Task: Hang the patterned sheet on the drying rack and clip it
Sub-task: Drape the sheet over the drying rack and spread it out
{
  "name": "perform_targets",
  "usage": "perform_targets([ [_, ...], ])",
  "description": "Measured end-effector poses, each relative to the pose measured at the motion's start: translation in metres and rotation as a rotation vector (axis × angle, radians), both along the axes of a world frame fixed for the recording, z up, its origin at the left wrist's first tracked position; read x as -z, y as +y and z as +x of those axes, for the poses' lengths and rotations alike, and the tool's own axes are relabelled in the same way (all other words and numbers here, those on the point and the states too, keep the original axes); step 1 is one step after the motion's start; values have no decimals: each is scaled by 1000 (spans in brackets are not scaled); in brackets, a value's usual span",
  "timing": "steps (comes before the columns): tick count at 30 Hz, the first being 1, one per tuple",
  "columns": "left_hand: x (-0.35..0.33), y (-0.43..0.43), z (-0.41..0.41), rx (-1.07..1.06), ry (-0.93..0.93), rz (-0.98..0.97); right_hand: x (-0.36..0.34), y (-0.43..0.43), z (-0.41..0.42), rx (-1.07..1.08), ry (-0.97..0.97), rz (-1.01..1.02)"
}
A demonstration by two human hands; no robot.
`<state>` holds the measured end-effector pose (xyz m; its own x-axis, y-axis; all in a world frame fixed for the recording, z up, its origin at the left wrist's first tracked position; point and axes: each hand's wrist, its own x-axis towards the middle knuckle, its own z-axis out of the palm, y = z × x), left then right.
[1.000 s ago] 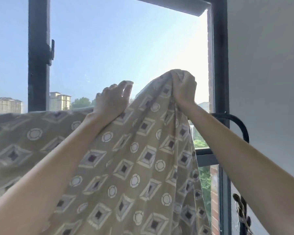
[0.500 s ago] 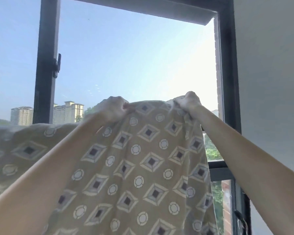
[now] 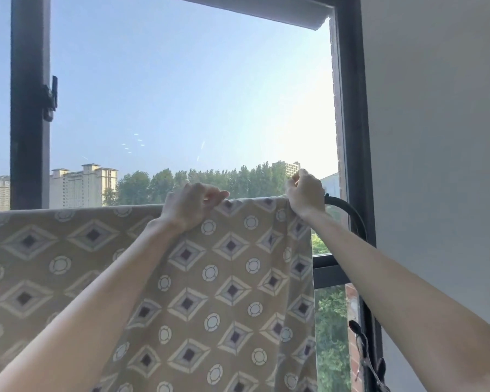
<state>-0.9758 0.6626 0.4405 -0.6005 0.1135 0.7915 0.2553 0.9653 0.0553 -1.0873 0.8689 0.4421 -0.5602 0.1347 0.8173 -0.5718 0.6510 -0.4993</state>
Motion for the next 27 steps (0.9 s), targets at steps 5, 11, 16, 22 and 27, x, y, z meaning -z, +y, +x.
perform_targets([
  [5,7,1,-3,-182,66,-120,35,8,2,-84,318,-158],
  [11,8,6,-4,-222,94,-156,95,-1,37,-577,-313,-468],
  [16,7,4,-3,-254,61,-163,92,14,35,-248,15,-256],
  [22,-3,7,0,-265,-114,-117,44,16,33,-279,207,-189],
  [27,-17,3,1,85,-210,8,-28,11,33,-336,161,-285],
])
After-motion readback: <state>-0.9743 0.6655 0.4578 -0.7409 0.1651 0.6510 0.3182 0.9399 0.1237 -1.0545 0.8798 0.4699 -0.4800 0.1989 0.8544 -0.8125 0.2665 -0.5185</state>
